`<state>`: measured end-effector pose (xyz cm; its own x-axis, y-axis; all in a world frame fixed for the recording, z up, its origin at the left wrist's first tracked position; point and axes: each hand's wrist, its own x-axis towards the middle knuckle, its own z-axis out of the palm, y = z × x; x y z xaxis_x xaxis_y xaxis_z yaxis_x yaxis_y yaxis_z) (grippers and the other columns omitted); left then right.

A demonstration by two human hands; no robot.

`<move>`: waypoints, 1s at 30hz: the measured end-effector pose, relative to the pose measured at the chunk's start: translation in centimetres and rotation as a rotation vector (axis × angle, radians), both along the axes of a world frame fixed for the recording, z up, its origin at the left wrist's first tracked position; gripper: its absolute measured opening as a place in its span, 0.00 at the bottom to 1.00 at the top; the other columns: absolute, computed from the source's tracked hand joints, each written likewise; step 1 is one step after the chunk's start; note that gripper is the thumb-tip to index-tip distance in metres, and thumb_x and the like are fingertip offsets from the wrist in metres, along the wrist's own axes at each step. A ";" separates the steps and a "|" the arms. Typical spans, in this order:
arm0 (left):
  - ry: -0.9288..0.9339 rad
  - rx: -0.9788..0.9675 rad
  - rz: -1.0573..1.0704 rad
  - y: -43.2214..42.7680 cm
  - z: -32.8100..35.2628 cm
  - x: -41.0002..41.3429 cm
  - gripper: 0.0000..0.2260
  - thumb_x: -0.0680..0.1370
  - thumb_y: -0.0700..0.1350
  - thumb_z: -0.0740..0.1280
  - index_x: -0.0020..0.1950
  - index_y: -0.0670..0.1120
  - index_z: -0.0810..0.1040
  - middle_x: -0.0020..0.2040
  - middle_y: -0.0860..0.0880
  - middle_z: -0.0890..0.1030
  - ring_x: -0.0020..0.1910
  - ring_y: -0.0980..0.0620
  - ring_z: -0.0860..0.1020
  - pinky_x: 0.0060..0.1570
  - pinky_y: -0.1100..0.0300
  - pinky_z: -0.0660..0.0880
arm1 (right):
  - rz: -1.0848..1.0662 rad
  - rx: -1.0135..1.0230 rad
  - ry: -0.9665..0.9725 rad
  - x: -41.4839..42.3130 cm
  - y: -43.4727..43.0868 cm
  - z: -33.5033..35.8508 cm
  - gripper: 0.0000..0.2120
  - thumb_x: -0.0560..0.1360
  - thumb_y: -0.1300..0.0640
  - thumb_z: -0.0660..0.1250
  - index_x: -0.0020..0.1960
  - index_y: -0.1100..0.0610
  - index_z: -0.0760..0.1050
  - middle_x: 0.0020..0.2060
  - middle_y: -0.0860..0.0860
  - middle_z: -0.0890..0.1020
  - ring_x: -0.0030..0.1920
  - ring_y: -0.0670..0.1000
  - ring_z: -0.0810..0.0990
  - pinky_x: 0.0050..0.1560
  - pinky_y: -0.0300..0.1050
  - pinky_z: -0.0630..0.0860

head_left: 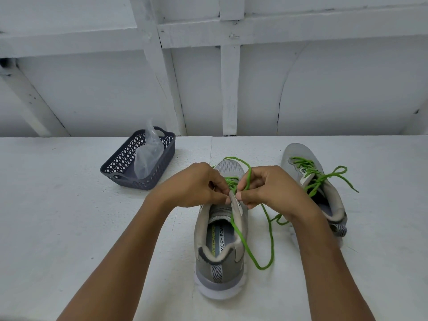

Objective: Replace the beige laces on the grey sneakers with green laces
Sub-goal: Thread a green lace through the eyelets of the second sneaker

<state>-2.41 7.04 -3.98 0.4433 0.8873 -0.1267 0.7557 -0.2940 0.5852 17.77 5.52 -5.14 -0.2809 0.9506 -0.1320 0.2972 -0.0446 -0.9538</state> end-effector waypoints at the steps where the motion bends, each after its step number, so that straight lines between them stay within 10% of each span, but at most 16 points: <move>1: -0.002 -0.002 -0.005 -0.1 0.0 0.0 0.06 0.71 0.50 0.77 0.47 0.53 0.86 0.42 0.54 0.83 0.41 0.56 0.79 0.42 0.57 0.76 | -0.005 -0.022 0.014 0.1 0.0 0.0 0.07 0.68 0.70 0.76 0.41 0.63 0.79 0.31 0.58 0.83 0.31 0.53 0.81 0.35 0.43 0.81; 30: -0.010 0.113 0.077 -1.7 -1.0 0.6 0.05 0.73 0.48 0.75 0.48 0.53 0.86 0.40 0.61 0.78 0.41 0.61 0.76 0.36 0.73 0.66 | -0.087 0.121 -0.052 -0.2 -1.1 -0.2 0.06 0.68 0.69 0.73 0.38 0.59 0.82 0.36 0.56 0.85 0.34 0.47 0.80 0.41 0.45 0.80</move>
